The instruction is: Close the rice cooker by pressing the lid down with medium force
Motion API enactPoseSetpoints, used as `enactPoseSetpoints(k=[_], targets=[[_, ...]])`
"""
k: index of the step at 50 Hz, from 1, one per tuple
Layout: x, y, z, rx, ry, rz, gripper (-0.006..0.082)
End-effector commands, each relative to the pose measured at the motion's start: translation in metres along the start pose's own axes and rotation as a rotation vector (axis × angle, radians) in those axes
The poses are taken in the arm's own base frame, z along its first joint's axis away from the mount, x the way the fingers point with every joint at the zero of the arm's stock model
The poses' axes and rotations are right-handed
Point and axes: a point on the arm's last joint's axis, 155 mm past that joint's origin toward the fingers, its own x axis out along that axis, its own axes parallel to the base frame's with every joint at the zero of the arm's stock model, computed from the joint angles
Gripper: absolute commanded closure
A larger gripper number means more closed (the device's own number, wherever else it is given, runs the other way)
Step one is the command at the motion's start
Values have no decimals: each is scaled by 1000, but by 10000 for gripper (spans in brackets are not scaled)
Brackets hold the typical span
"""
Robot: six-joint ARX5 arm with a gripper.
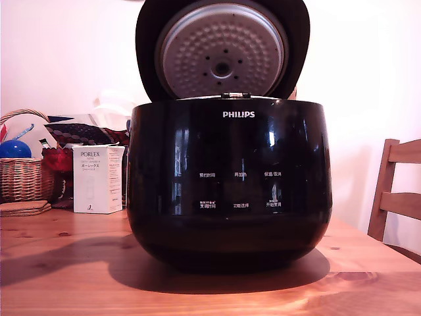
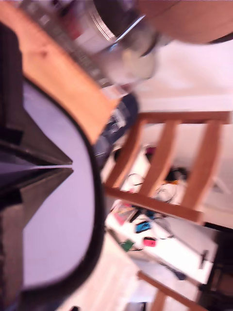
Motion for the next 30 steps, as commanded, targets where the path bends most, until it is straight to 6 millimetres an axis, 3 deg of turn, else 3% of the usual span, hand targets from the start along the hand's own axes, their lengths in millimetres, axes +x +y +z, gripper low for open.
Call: enactPoseSetpoints(k=[1, 7, 22, 30], targets=[[-7, -3, 0, 1, -9, -2, 791], [-9, 1, -3, -6, -5, 4, 791], [-11, 10, -38, -57, 28, 22, 791], [-22, 8, -39, -61, 21, 27, 791]])
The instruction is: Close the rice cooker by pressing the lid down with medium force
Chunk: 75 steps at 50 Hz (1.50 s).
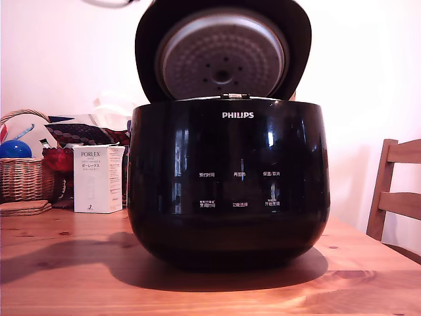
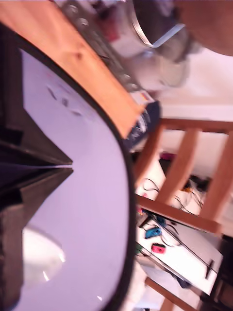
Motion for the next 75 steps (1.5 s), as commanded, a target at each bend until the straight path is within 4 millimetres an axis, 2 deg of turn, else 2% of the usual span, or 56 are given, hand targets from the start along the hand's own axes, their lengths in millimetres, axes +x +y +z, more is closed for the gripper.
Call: enactPoseSetpoints(k=[1, 10, 28, 43, 54, 67, 75], targets=[[-16, -8, 8, 12, -35, -5, 791], [-26, -12, 10, -13, -38, -5, 791], [-28, -12, 0, -28, 2, -2, 791], [-26, -4, -21, -62, 64, 14, 791], [-22, -6, -38, -78, 97, -2, 791], [-21, -10, -40, -83, 102, -20, 791], [-22, -11, -48, -90, 115, -21, 791]])
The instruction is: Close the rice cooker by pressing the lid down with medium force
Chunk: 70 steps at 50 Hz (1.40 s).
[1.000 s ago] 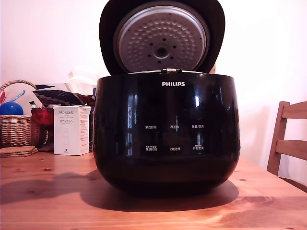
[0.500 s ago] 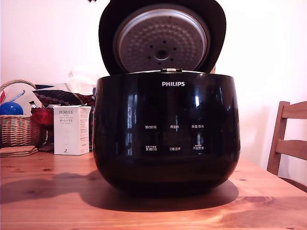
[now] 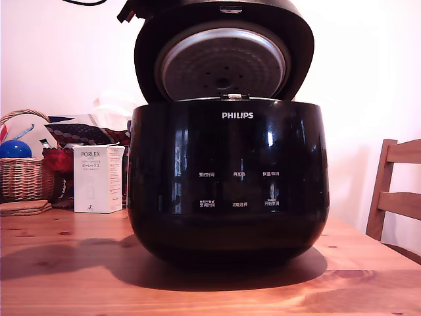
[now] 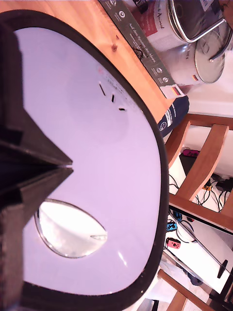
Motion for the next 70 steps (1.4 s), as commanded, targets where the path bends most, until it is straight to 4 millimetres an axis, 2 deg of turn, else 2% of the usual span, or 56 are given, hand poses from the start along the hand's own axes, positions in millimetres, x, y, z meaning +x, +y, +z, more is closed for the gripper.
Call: enactPoseSetpoints(k=[1, 21, 31, 51, 70], targets=[[7, -1, -23, -30, 49, -10, 791], [2, -5, -53, -52, 61, -11, 791], [4, -8, -75, -77, 89, -31, 791], [14, -28, -105, -91, 144, -87, 791], [13, -30, -119, -89, 191, -95, 791]])
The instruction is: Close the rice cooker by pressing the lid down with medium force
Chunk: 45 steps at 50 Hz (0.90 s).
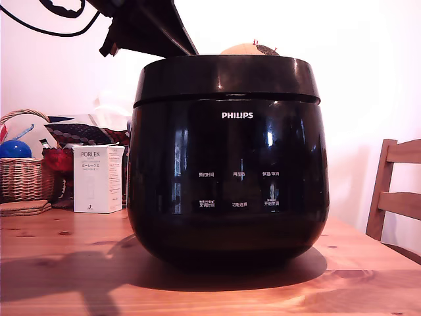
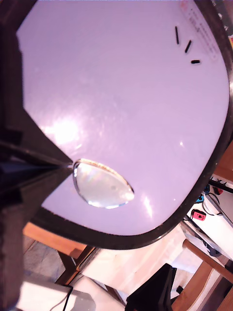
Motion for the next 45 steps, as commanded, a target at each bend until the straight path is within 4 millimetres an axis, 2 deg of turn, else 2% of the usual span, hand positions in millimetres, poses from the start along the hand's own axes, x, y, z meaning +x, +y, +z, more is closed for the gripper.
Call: enactPoseSetpoints(k=[1, 12, 26, 37, 45], targets=[[13, 6, -33, -20, 93, 4, 791], [14, 8, -38, -23, 105, 7, 791], [28, 14, -79, -57, 171, 5, 791], [30, 19, -74, -42, 145, 27, 791], [33, 28, -77, -27, 158, 67, 791]])
